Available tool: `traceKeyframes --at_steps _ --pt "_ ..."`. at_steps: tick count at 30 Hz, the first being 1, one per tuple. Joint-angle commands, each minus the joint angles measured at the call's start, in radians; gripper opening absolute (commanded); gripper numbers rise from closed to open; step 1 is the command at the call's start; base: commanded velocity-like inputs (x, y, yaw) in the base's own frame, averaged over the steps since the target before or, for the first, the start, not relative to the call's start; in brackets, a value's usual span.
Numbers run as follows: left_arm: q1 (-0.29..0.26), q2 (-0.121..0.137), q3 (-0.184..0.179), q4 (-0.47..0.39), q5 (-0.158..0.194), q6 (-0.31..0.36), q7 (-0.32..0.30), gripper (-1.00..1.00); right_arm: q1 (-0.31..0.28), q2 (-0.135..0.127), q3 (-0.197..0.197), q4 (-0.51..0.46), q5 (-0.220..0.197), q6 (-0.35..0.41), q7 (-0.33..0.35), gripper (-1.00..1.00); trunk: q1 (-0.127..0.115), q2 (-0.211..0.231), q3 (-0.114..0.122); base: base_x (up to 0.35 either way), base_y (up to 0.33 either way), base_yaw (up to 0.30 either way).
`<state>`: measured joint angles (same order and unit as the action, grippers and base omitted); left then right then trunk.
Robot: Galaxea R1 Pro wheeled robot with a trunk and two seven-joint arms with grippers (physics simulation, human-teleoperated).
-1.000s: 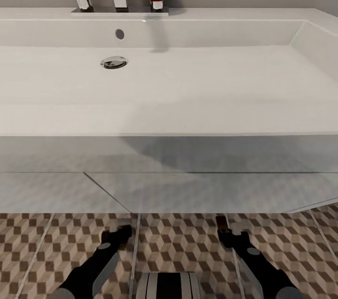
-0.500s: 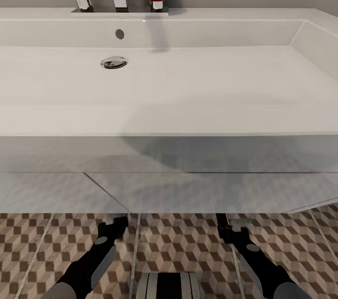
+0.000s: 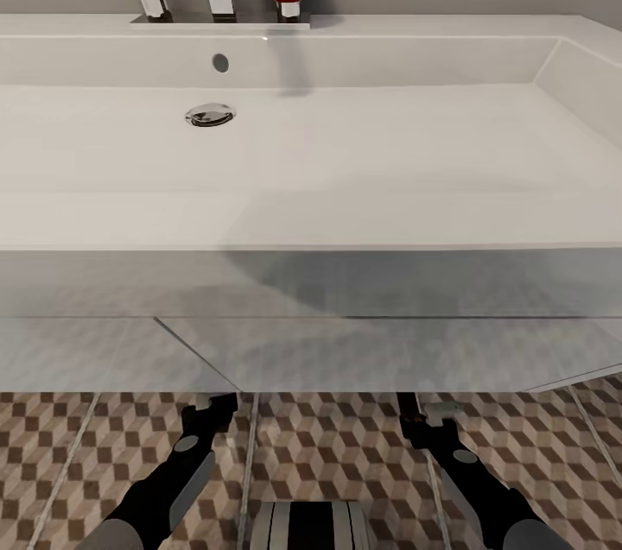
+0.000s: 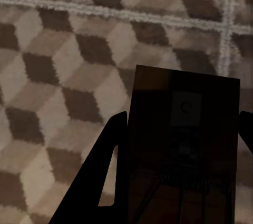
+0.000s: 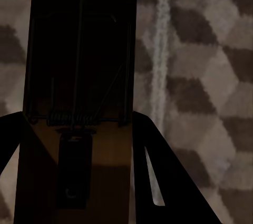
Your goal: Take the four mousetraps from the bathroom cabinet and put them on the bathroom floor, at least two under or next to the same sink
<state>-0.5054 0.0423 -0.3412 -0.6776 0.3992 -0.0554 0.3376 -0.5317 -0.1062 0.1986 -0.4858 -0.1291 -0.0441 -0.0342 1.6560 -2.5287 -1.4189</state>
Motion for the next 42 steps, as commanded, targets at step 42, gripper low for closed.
traceKeyframes --at_steps 42 --pt "-0.001 -0.002 -0.012 0.001 0.009 -0.003 0.002 -1.00 -0.001 -0.001 0.002 0.003 -0.020 -0.025 -0.001 -1.00 0.005 -0.003 -0.043 0.000 0.000 0.000"
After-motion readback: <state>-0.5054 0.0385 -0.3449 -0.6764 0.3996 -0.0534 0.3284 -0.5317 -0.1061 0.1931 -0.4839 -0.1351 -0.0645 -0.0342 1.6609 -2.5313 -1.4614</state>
